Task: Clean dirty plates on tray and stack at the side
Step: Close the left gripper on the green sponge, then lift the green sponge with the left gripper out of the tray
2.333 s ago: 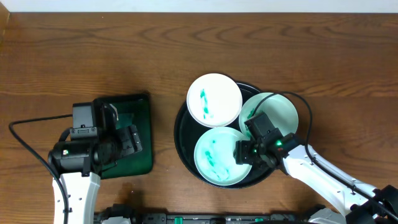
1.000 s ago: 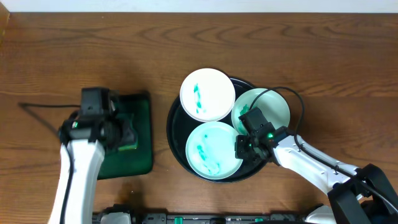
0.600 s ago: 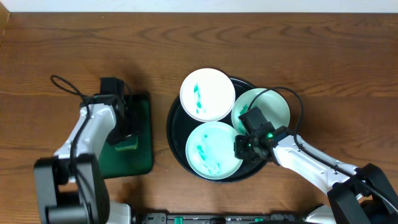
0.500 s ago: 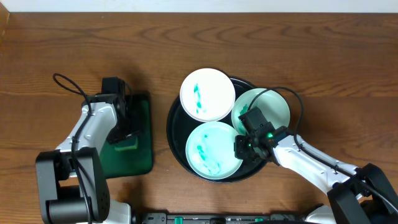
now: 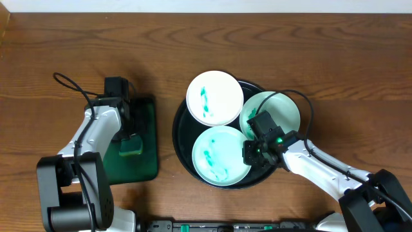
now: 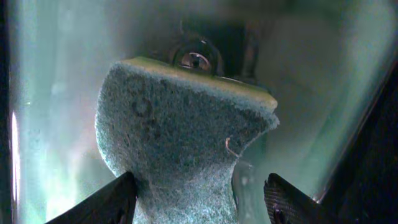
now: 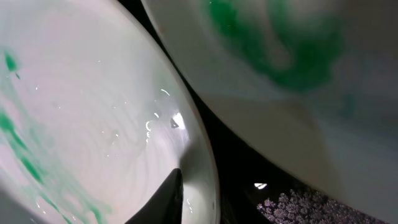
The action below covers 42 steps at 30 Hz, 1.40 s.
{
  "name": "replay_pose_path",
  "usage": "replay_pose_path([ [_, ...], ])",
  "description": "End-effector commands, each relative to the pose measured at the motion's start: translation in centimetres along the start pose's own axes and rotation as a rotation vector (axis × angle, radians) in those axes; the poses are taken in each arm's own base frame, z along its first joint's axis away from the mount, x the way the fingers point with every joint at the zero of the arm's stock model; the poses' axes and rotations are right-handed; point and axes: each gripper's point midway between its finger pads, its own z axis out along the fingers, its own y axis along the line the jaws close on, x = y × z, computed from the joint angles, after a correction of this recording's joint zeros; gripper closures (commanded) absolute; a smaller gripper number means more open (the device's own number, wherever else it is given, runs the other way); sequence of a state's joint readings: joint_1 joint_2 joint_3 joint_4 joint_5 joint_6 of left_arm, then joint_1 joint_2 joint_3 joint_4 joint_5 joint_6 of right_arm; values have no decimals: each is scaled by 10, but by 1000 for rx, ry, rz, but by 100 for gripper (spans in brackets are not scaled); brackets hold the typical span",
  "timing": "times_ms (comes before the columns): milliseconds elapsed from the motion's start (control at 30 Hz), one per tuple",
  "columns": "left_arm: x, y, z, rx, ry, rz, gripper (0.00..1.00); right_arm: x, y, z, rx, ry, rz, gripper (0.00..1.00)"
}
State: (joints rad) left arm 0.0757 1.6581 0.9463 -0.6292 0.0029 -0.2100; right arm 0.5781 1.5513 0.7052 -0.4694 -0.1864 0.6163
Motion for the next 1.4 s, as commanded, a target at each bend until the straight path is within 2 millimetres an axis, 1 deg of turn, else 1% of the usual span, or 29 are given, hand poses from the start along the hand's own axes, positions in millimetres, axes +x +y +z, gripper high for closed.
replay_pose_path([
  [0, -7, 1, -3, -19, -18, 12, 43, 37, -17, 19, 33, 139, 7, 84],
  [33, -7, 3, -3, -28, -19, 11, 50, 37, -17, 19, 32, 139, 7, 85],
  [67, -8, 6, -3, -46, -21, -3, 52, 37, -16, 19, 30, 141, 7, 86],
  [100, -7, 11, -3, -72, -22, -20, 58, 37, -17, 19, 30, 141, 7, 87],
  [167, -6, 18, -4, -111, -23, -41, 71, 37, -17, 19, 30, 142, 2, 89],
  [233, -6, 19, -4, -119, -23, -46, 81, 38, -15, 19, 27, 144, -2, 92],
  [267, -6, 19, -4, -119, -23, -46, 89, 38, -15, 19, 27, 144, -2, 93],
  [300, -6, 19, -4, -118, -23, -47, 92, 38, -15, 19, 27, 144, -2, 95],
  [367, -6, 19, -4, -118, -23, -47, 93, 38, -15, 19, 27, 144, -2, 99],
  [600, -3, 20, -4, -121, -12, -45, 93, 38, -16, 19, 30, 142, -2, 99],
  [633, -3, 20, -4, -122, -10, -45, 87, 38, -16, 19, 30, 143, -2, 97],
  [667, -2, 20, -4, -123, -8, -44, 58, 39, -16, 19, 32, 145, -2, 94],
  [700, -1, 20, -4, -124, -4, -43, 38, 39, -17, 19, 33, 147, -1, 91],
  [733, -1, 21, -4, -125, -1, -33, 33, 39, -17, 19, 34, 148, -1, 87],
  [800, -1, 21, -4, -124, 0, -16, 26, 41, -18, 19, 37, 153, 0, 85],
  [833, -1, 21, -4, -124, 1, -9, 25, 41, -18, 19, 39, 156, 0, 83],
  [1000, -4, 19, -4, -117, -14, 3, 21, 42, -19, 18, 42, 160, 1, 82],
  [1133, -9, 11, -2, -77, -26, 39, 21, 42, -19, 18, 42, 160, 1, 82],
  [1267, -11, 1, 2, -23, -25, 39, 26, 42, -19, 18, 42, 160, 2, 82],
  [1300, -11, 1, 4, -23, -22, 39, 29, 42, -19, 18, 42, 160, 2, 82],
  [1367, -9, 1, 8, -27, -7, 40, 30, 42, -19, 18, 42, 160, 2, 83],
])
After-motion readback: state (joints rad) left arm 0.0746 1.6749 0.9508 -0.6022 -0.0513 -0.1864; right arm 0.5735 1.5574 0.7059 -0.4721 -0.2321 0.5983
